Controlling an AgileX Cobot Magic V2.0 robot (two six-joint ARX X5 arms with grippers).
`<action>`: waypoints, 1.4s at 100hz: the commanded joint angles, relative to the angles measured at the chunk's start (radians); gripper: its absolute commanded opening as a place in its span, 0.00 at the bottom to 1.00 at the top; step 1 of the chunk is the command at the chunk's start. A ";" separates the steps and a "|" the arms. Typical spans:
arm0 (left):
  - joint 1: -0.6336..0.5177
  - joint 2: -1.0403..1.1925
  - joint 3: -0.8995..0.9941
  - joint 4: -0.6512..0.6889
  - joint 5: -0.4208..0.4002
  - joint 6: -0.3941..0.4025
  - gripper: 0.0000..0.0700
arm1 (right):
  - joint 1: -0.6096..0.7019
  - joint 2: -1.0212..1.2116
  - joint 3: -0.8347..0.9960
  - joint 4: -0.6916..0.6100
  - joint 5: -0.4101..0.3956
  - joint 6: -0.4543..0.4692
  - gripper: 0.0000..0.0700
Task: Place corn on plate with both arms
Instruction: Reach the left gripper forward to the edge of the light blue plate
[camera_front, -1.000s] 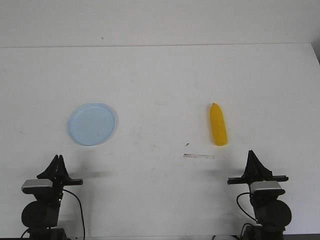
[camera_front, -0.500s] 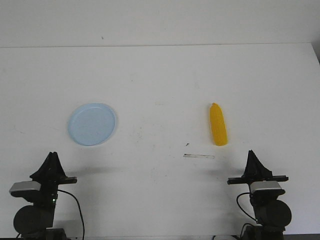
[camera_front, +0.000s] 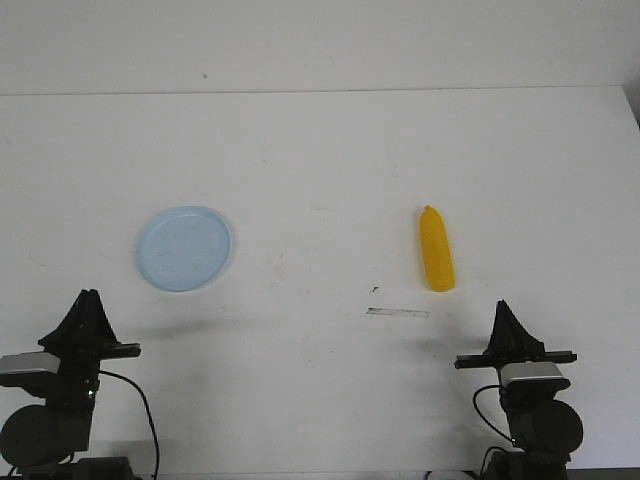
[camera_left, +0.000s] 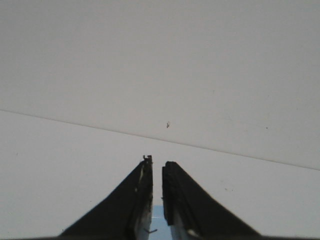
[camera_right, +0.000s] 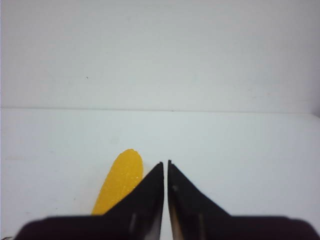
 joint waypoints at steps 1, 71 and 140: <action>0.000 0.046 0.045 0.016 -0.002 0.002 0.05 | 0.001 0.002 -0.001 0.013 -0.001 0.013 0.02; 0.000 0.663 0.448 -0.107 0.002 -0.042 0.06 | 0.001 0.002 -0.001 0.013 -0.001 0.013 0.02; 0.260 1.283 0.880 -0.757 0.356 -0.023 0.06 | 0.001 0.002 -0.001 0.013 -0.001 0.013 0.02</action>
